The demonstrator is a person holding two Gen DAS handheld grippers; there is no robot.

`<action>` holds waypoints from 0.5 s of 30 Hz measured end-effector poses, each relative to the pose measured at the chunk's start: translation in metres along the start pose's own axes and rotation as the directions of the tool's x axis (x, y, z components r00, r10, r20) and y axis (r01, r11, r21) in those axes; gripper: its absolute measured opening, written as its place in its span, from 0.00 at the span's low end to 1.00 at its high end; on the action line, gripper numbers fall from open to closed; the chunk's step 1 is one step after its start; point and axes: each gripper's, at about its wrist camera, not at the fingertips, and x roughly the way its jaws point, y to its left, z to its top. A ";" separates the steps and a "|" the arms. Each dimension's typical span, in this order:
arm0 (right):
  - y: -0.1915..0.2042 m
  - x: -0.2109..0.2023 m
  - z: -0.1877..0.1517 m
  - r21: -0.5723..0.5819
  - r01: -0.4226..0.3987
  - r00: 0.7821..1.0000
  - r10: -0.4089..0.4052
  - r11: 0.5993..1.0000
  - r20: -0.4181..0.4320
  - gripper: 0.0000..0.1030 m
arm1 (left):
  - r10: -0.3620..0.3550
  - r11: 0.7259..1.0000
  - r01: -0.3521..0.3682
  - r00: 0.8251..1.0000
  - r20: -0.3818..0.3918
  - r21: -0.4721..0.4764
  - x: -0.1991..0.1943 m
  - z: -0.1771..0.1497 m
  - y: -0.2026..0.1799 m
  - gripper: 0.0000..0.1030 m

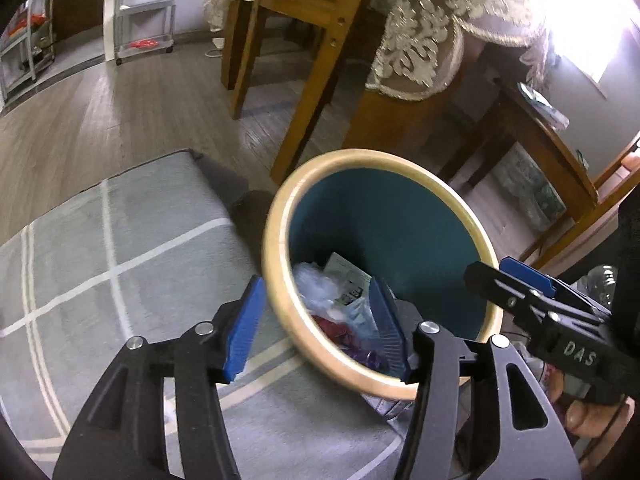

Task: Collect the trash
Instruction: 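Move both open tools back away from the bin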

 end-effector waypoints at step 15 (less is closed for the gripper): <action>0.024 -0.066 -0.008 -0.024 0.009 0.989 -0.005 1.000 0.145 0.85 | 0.021 0.998 -0.031 0.982 0.189 0.051 -0.097 -0.018 -0.006 0.92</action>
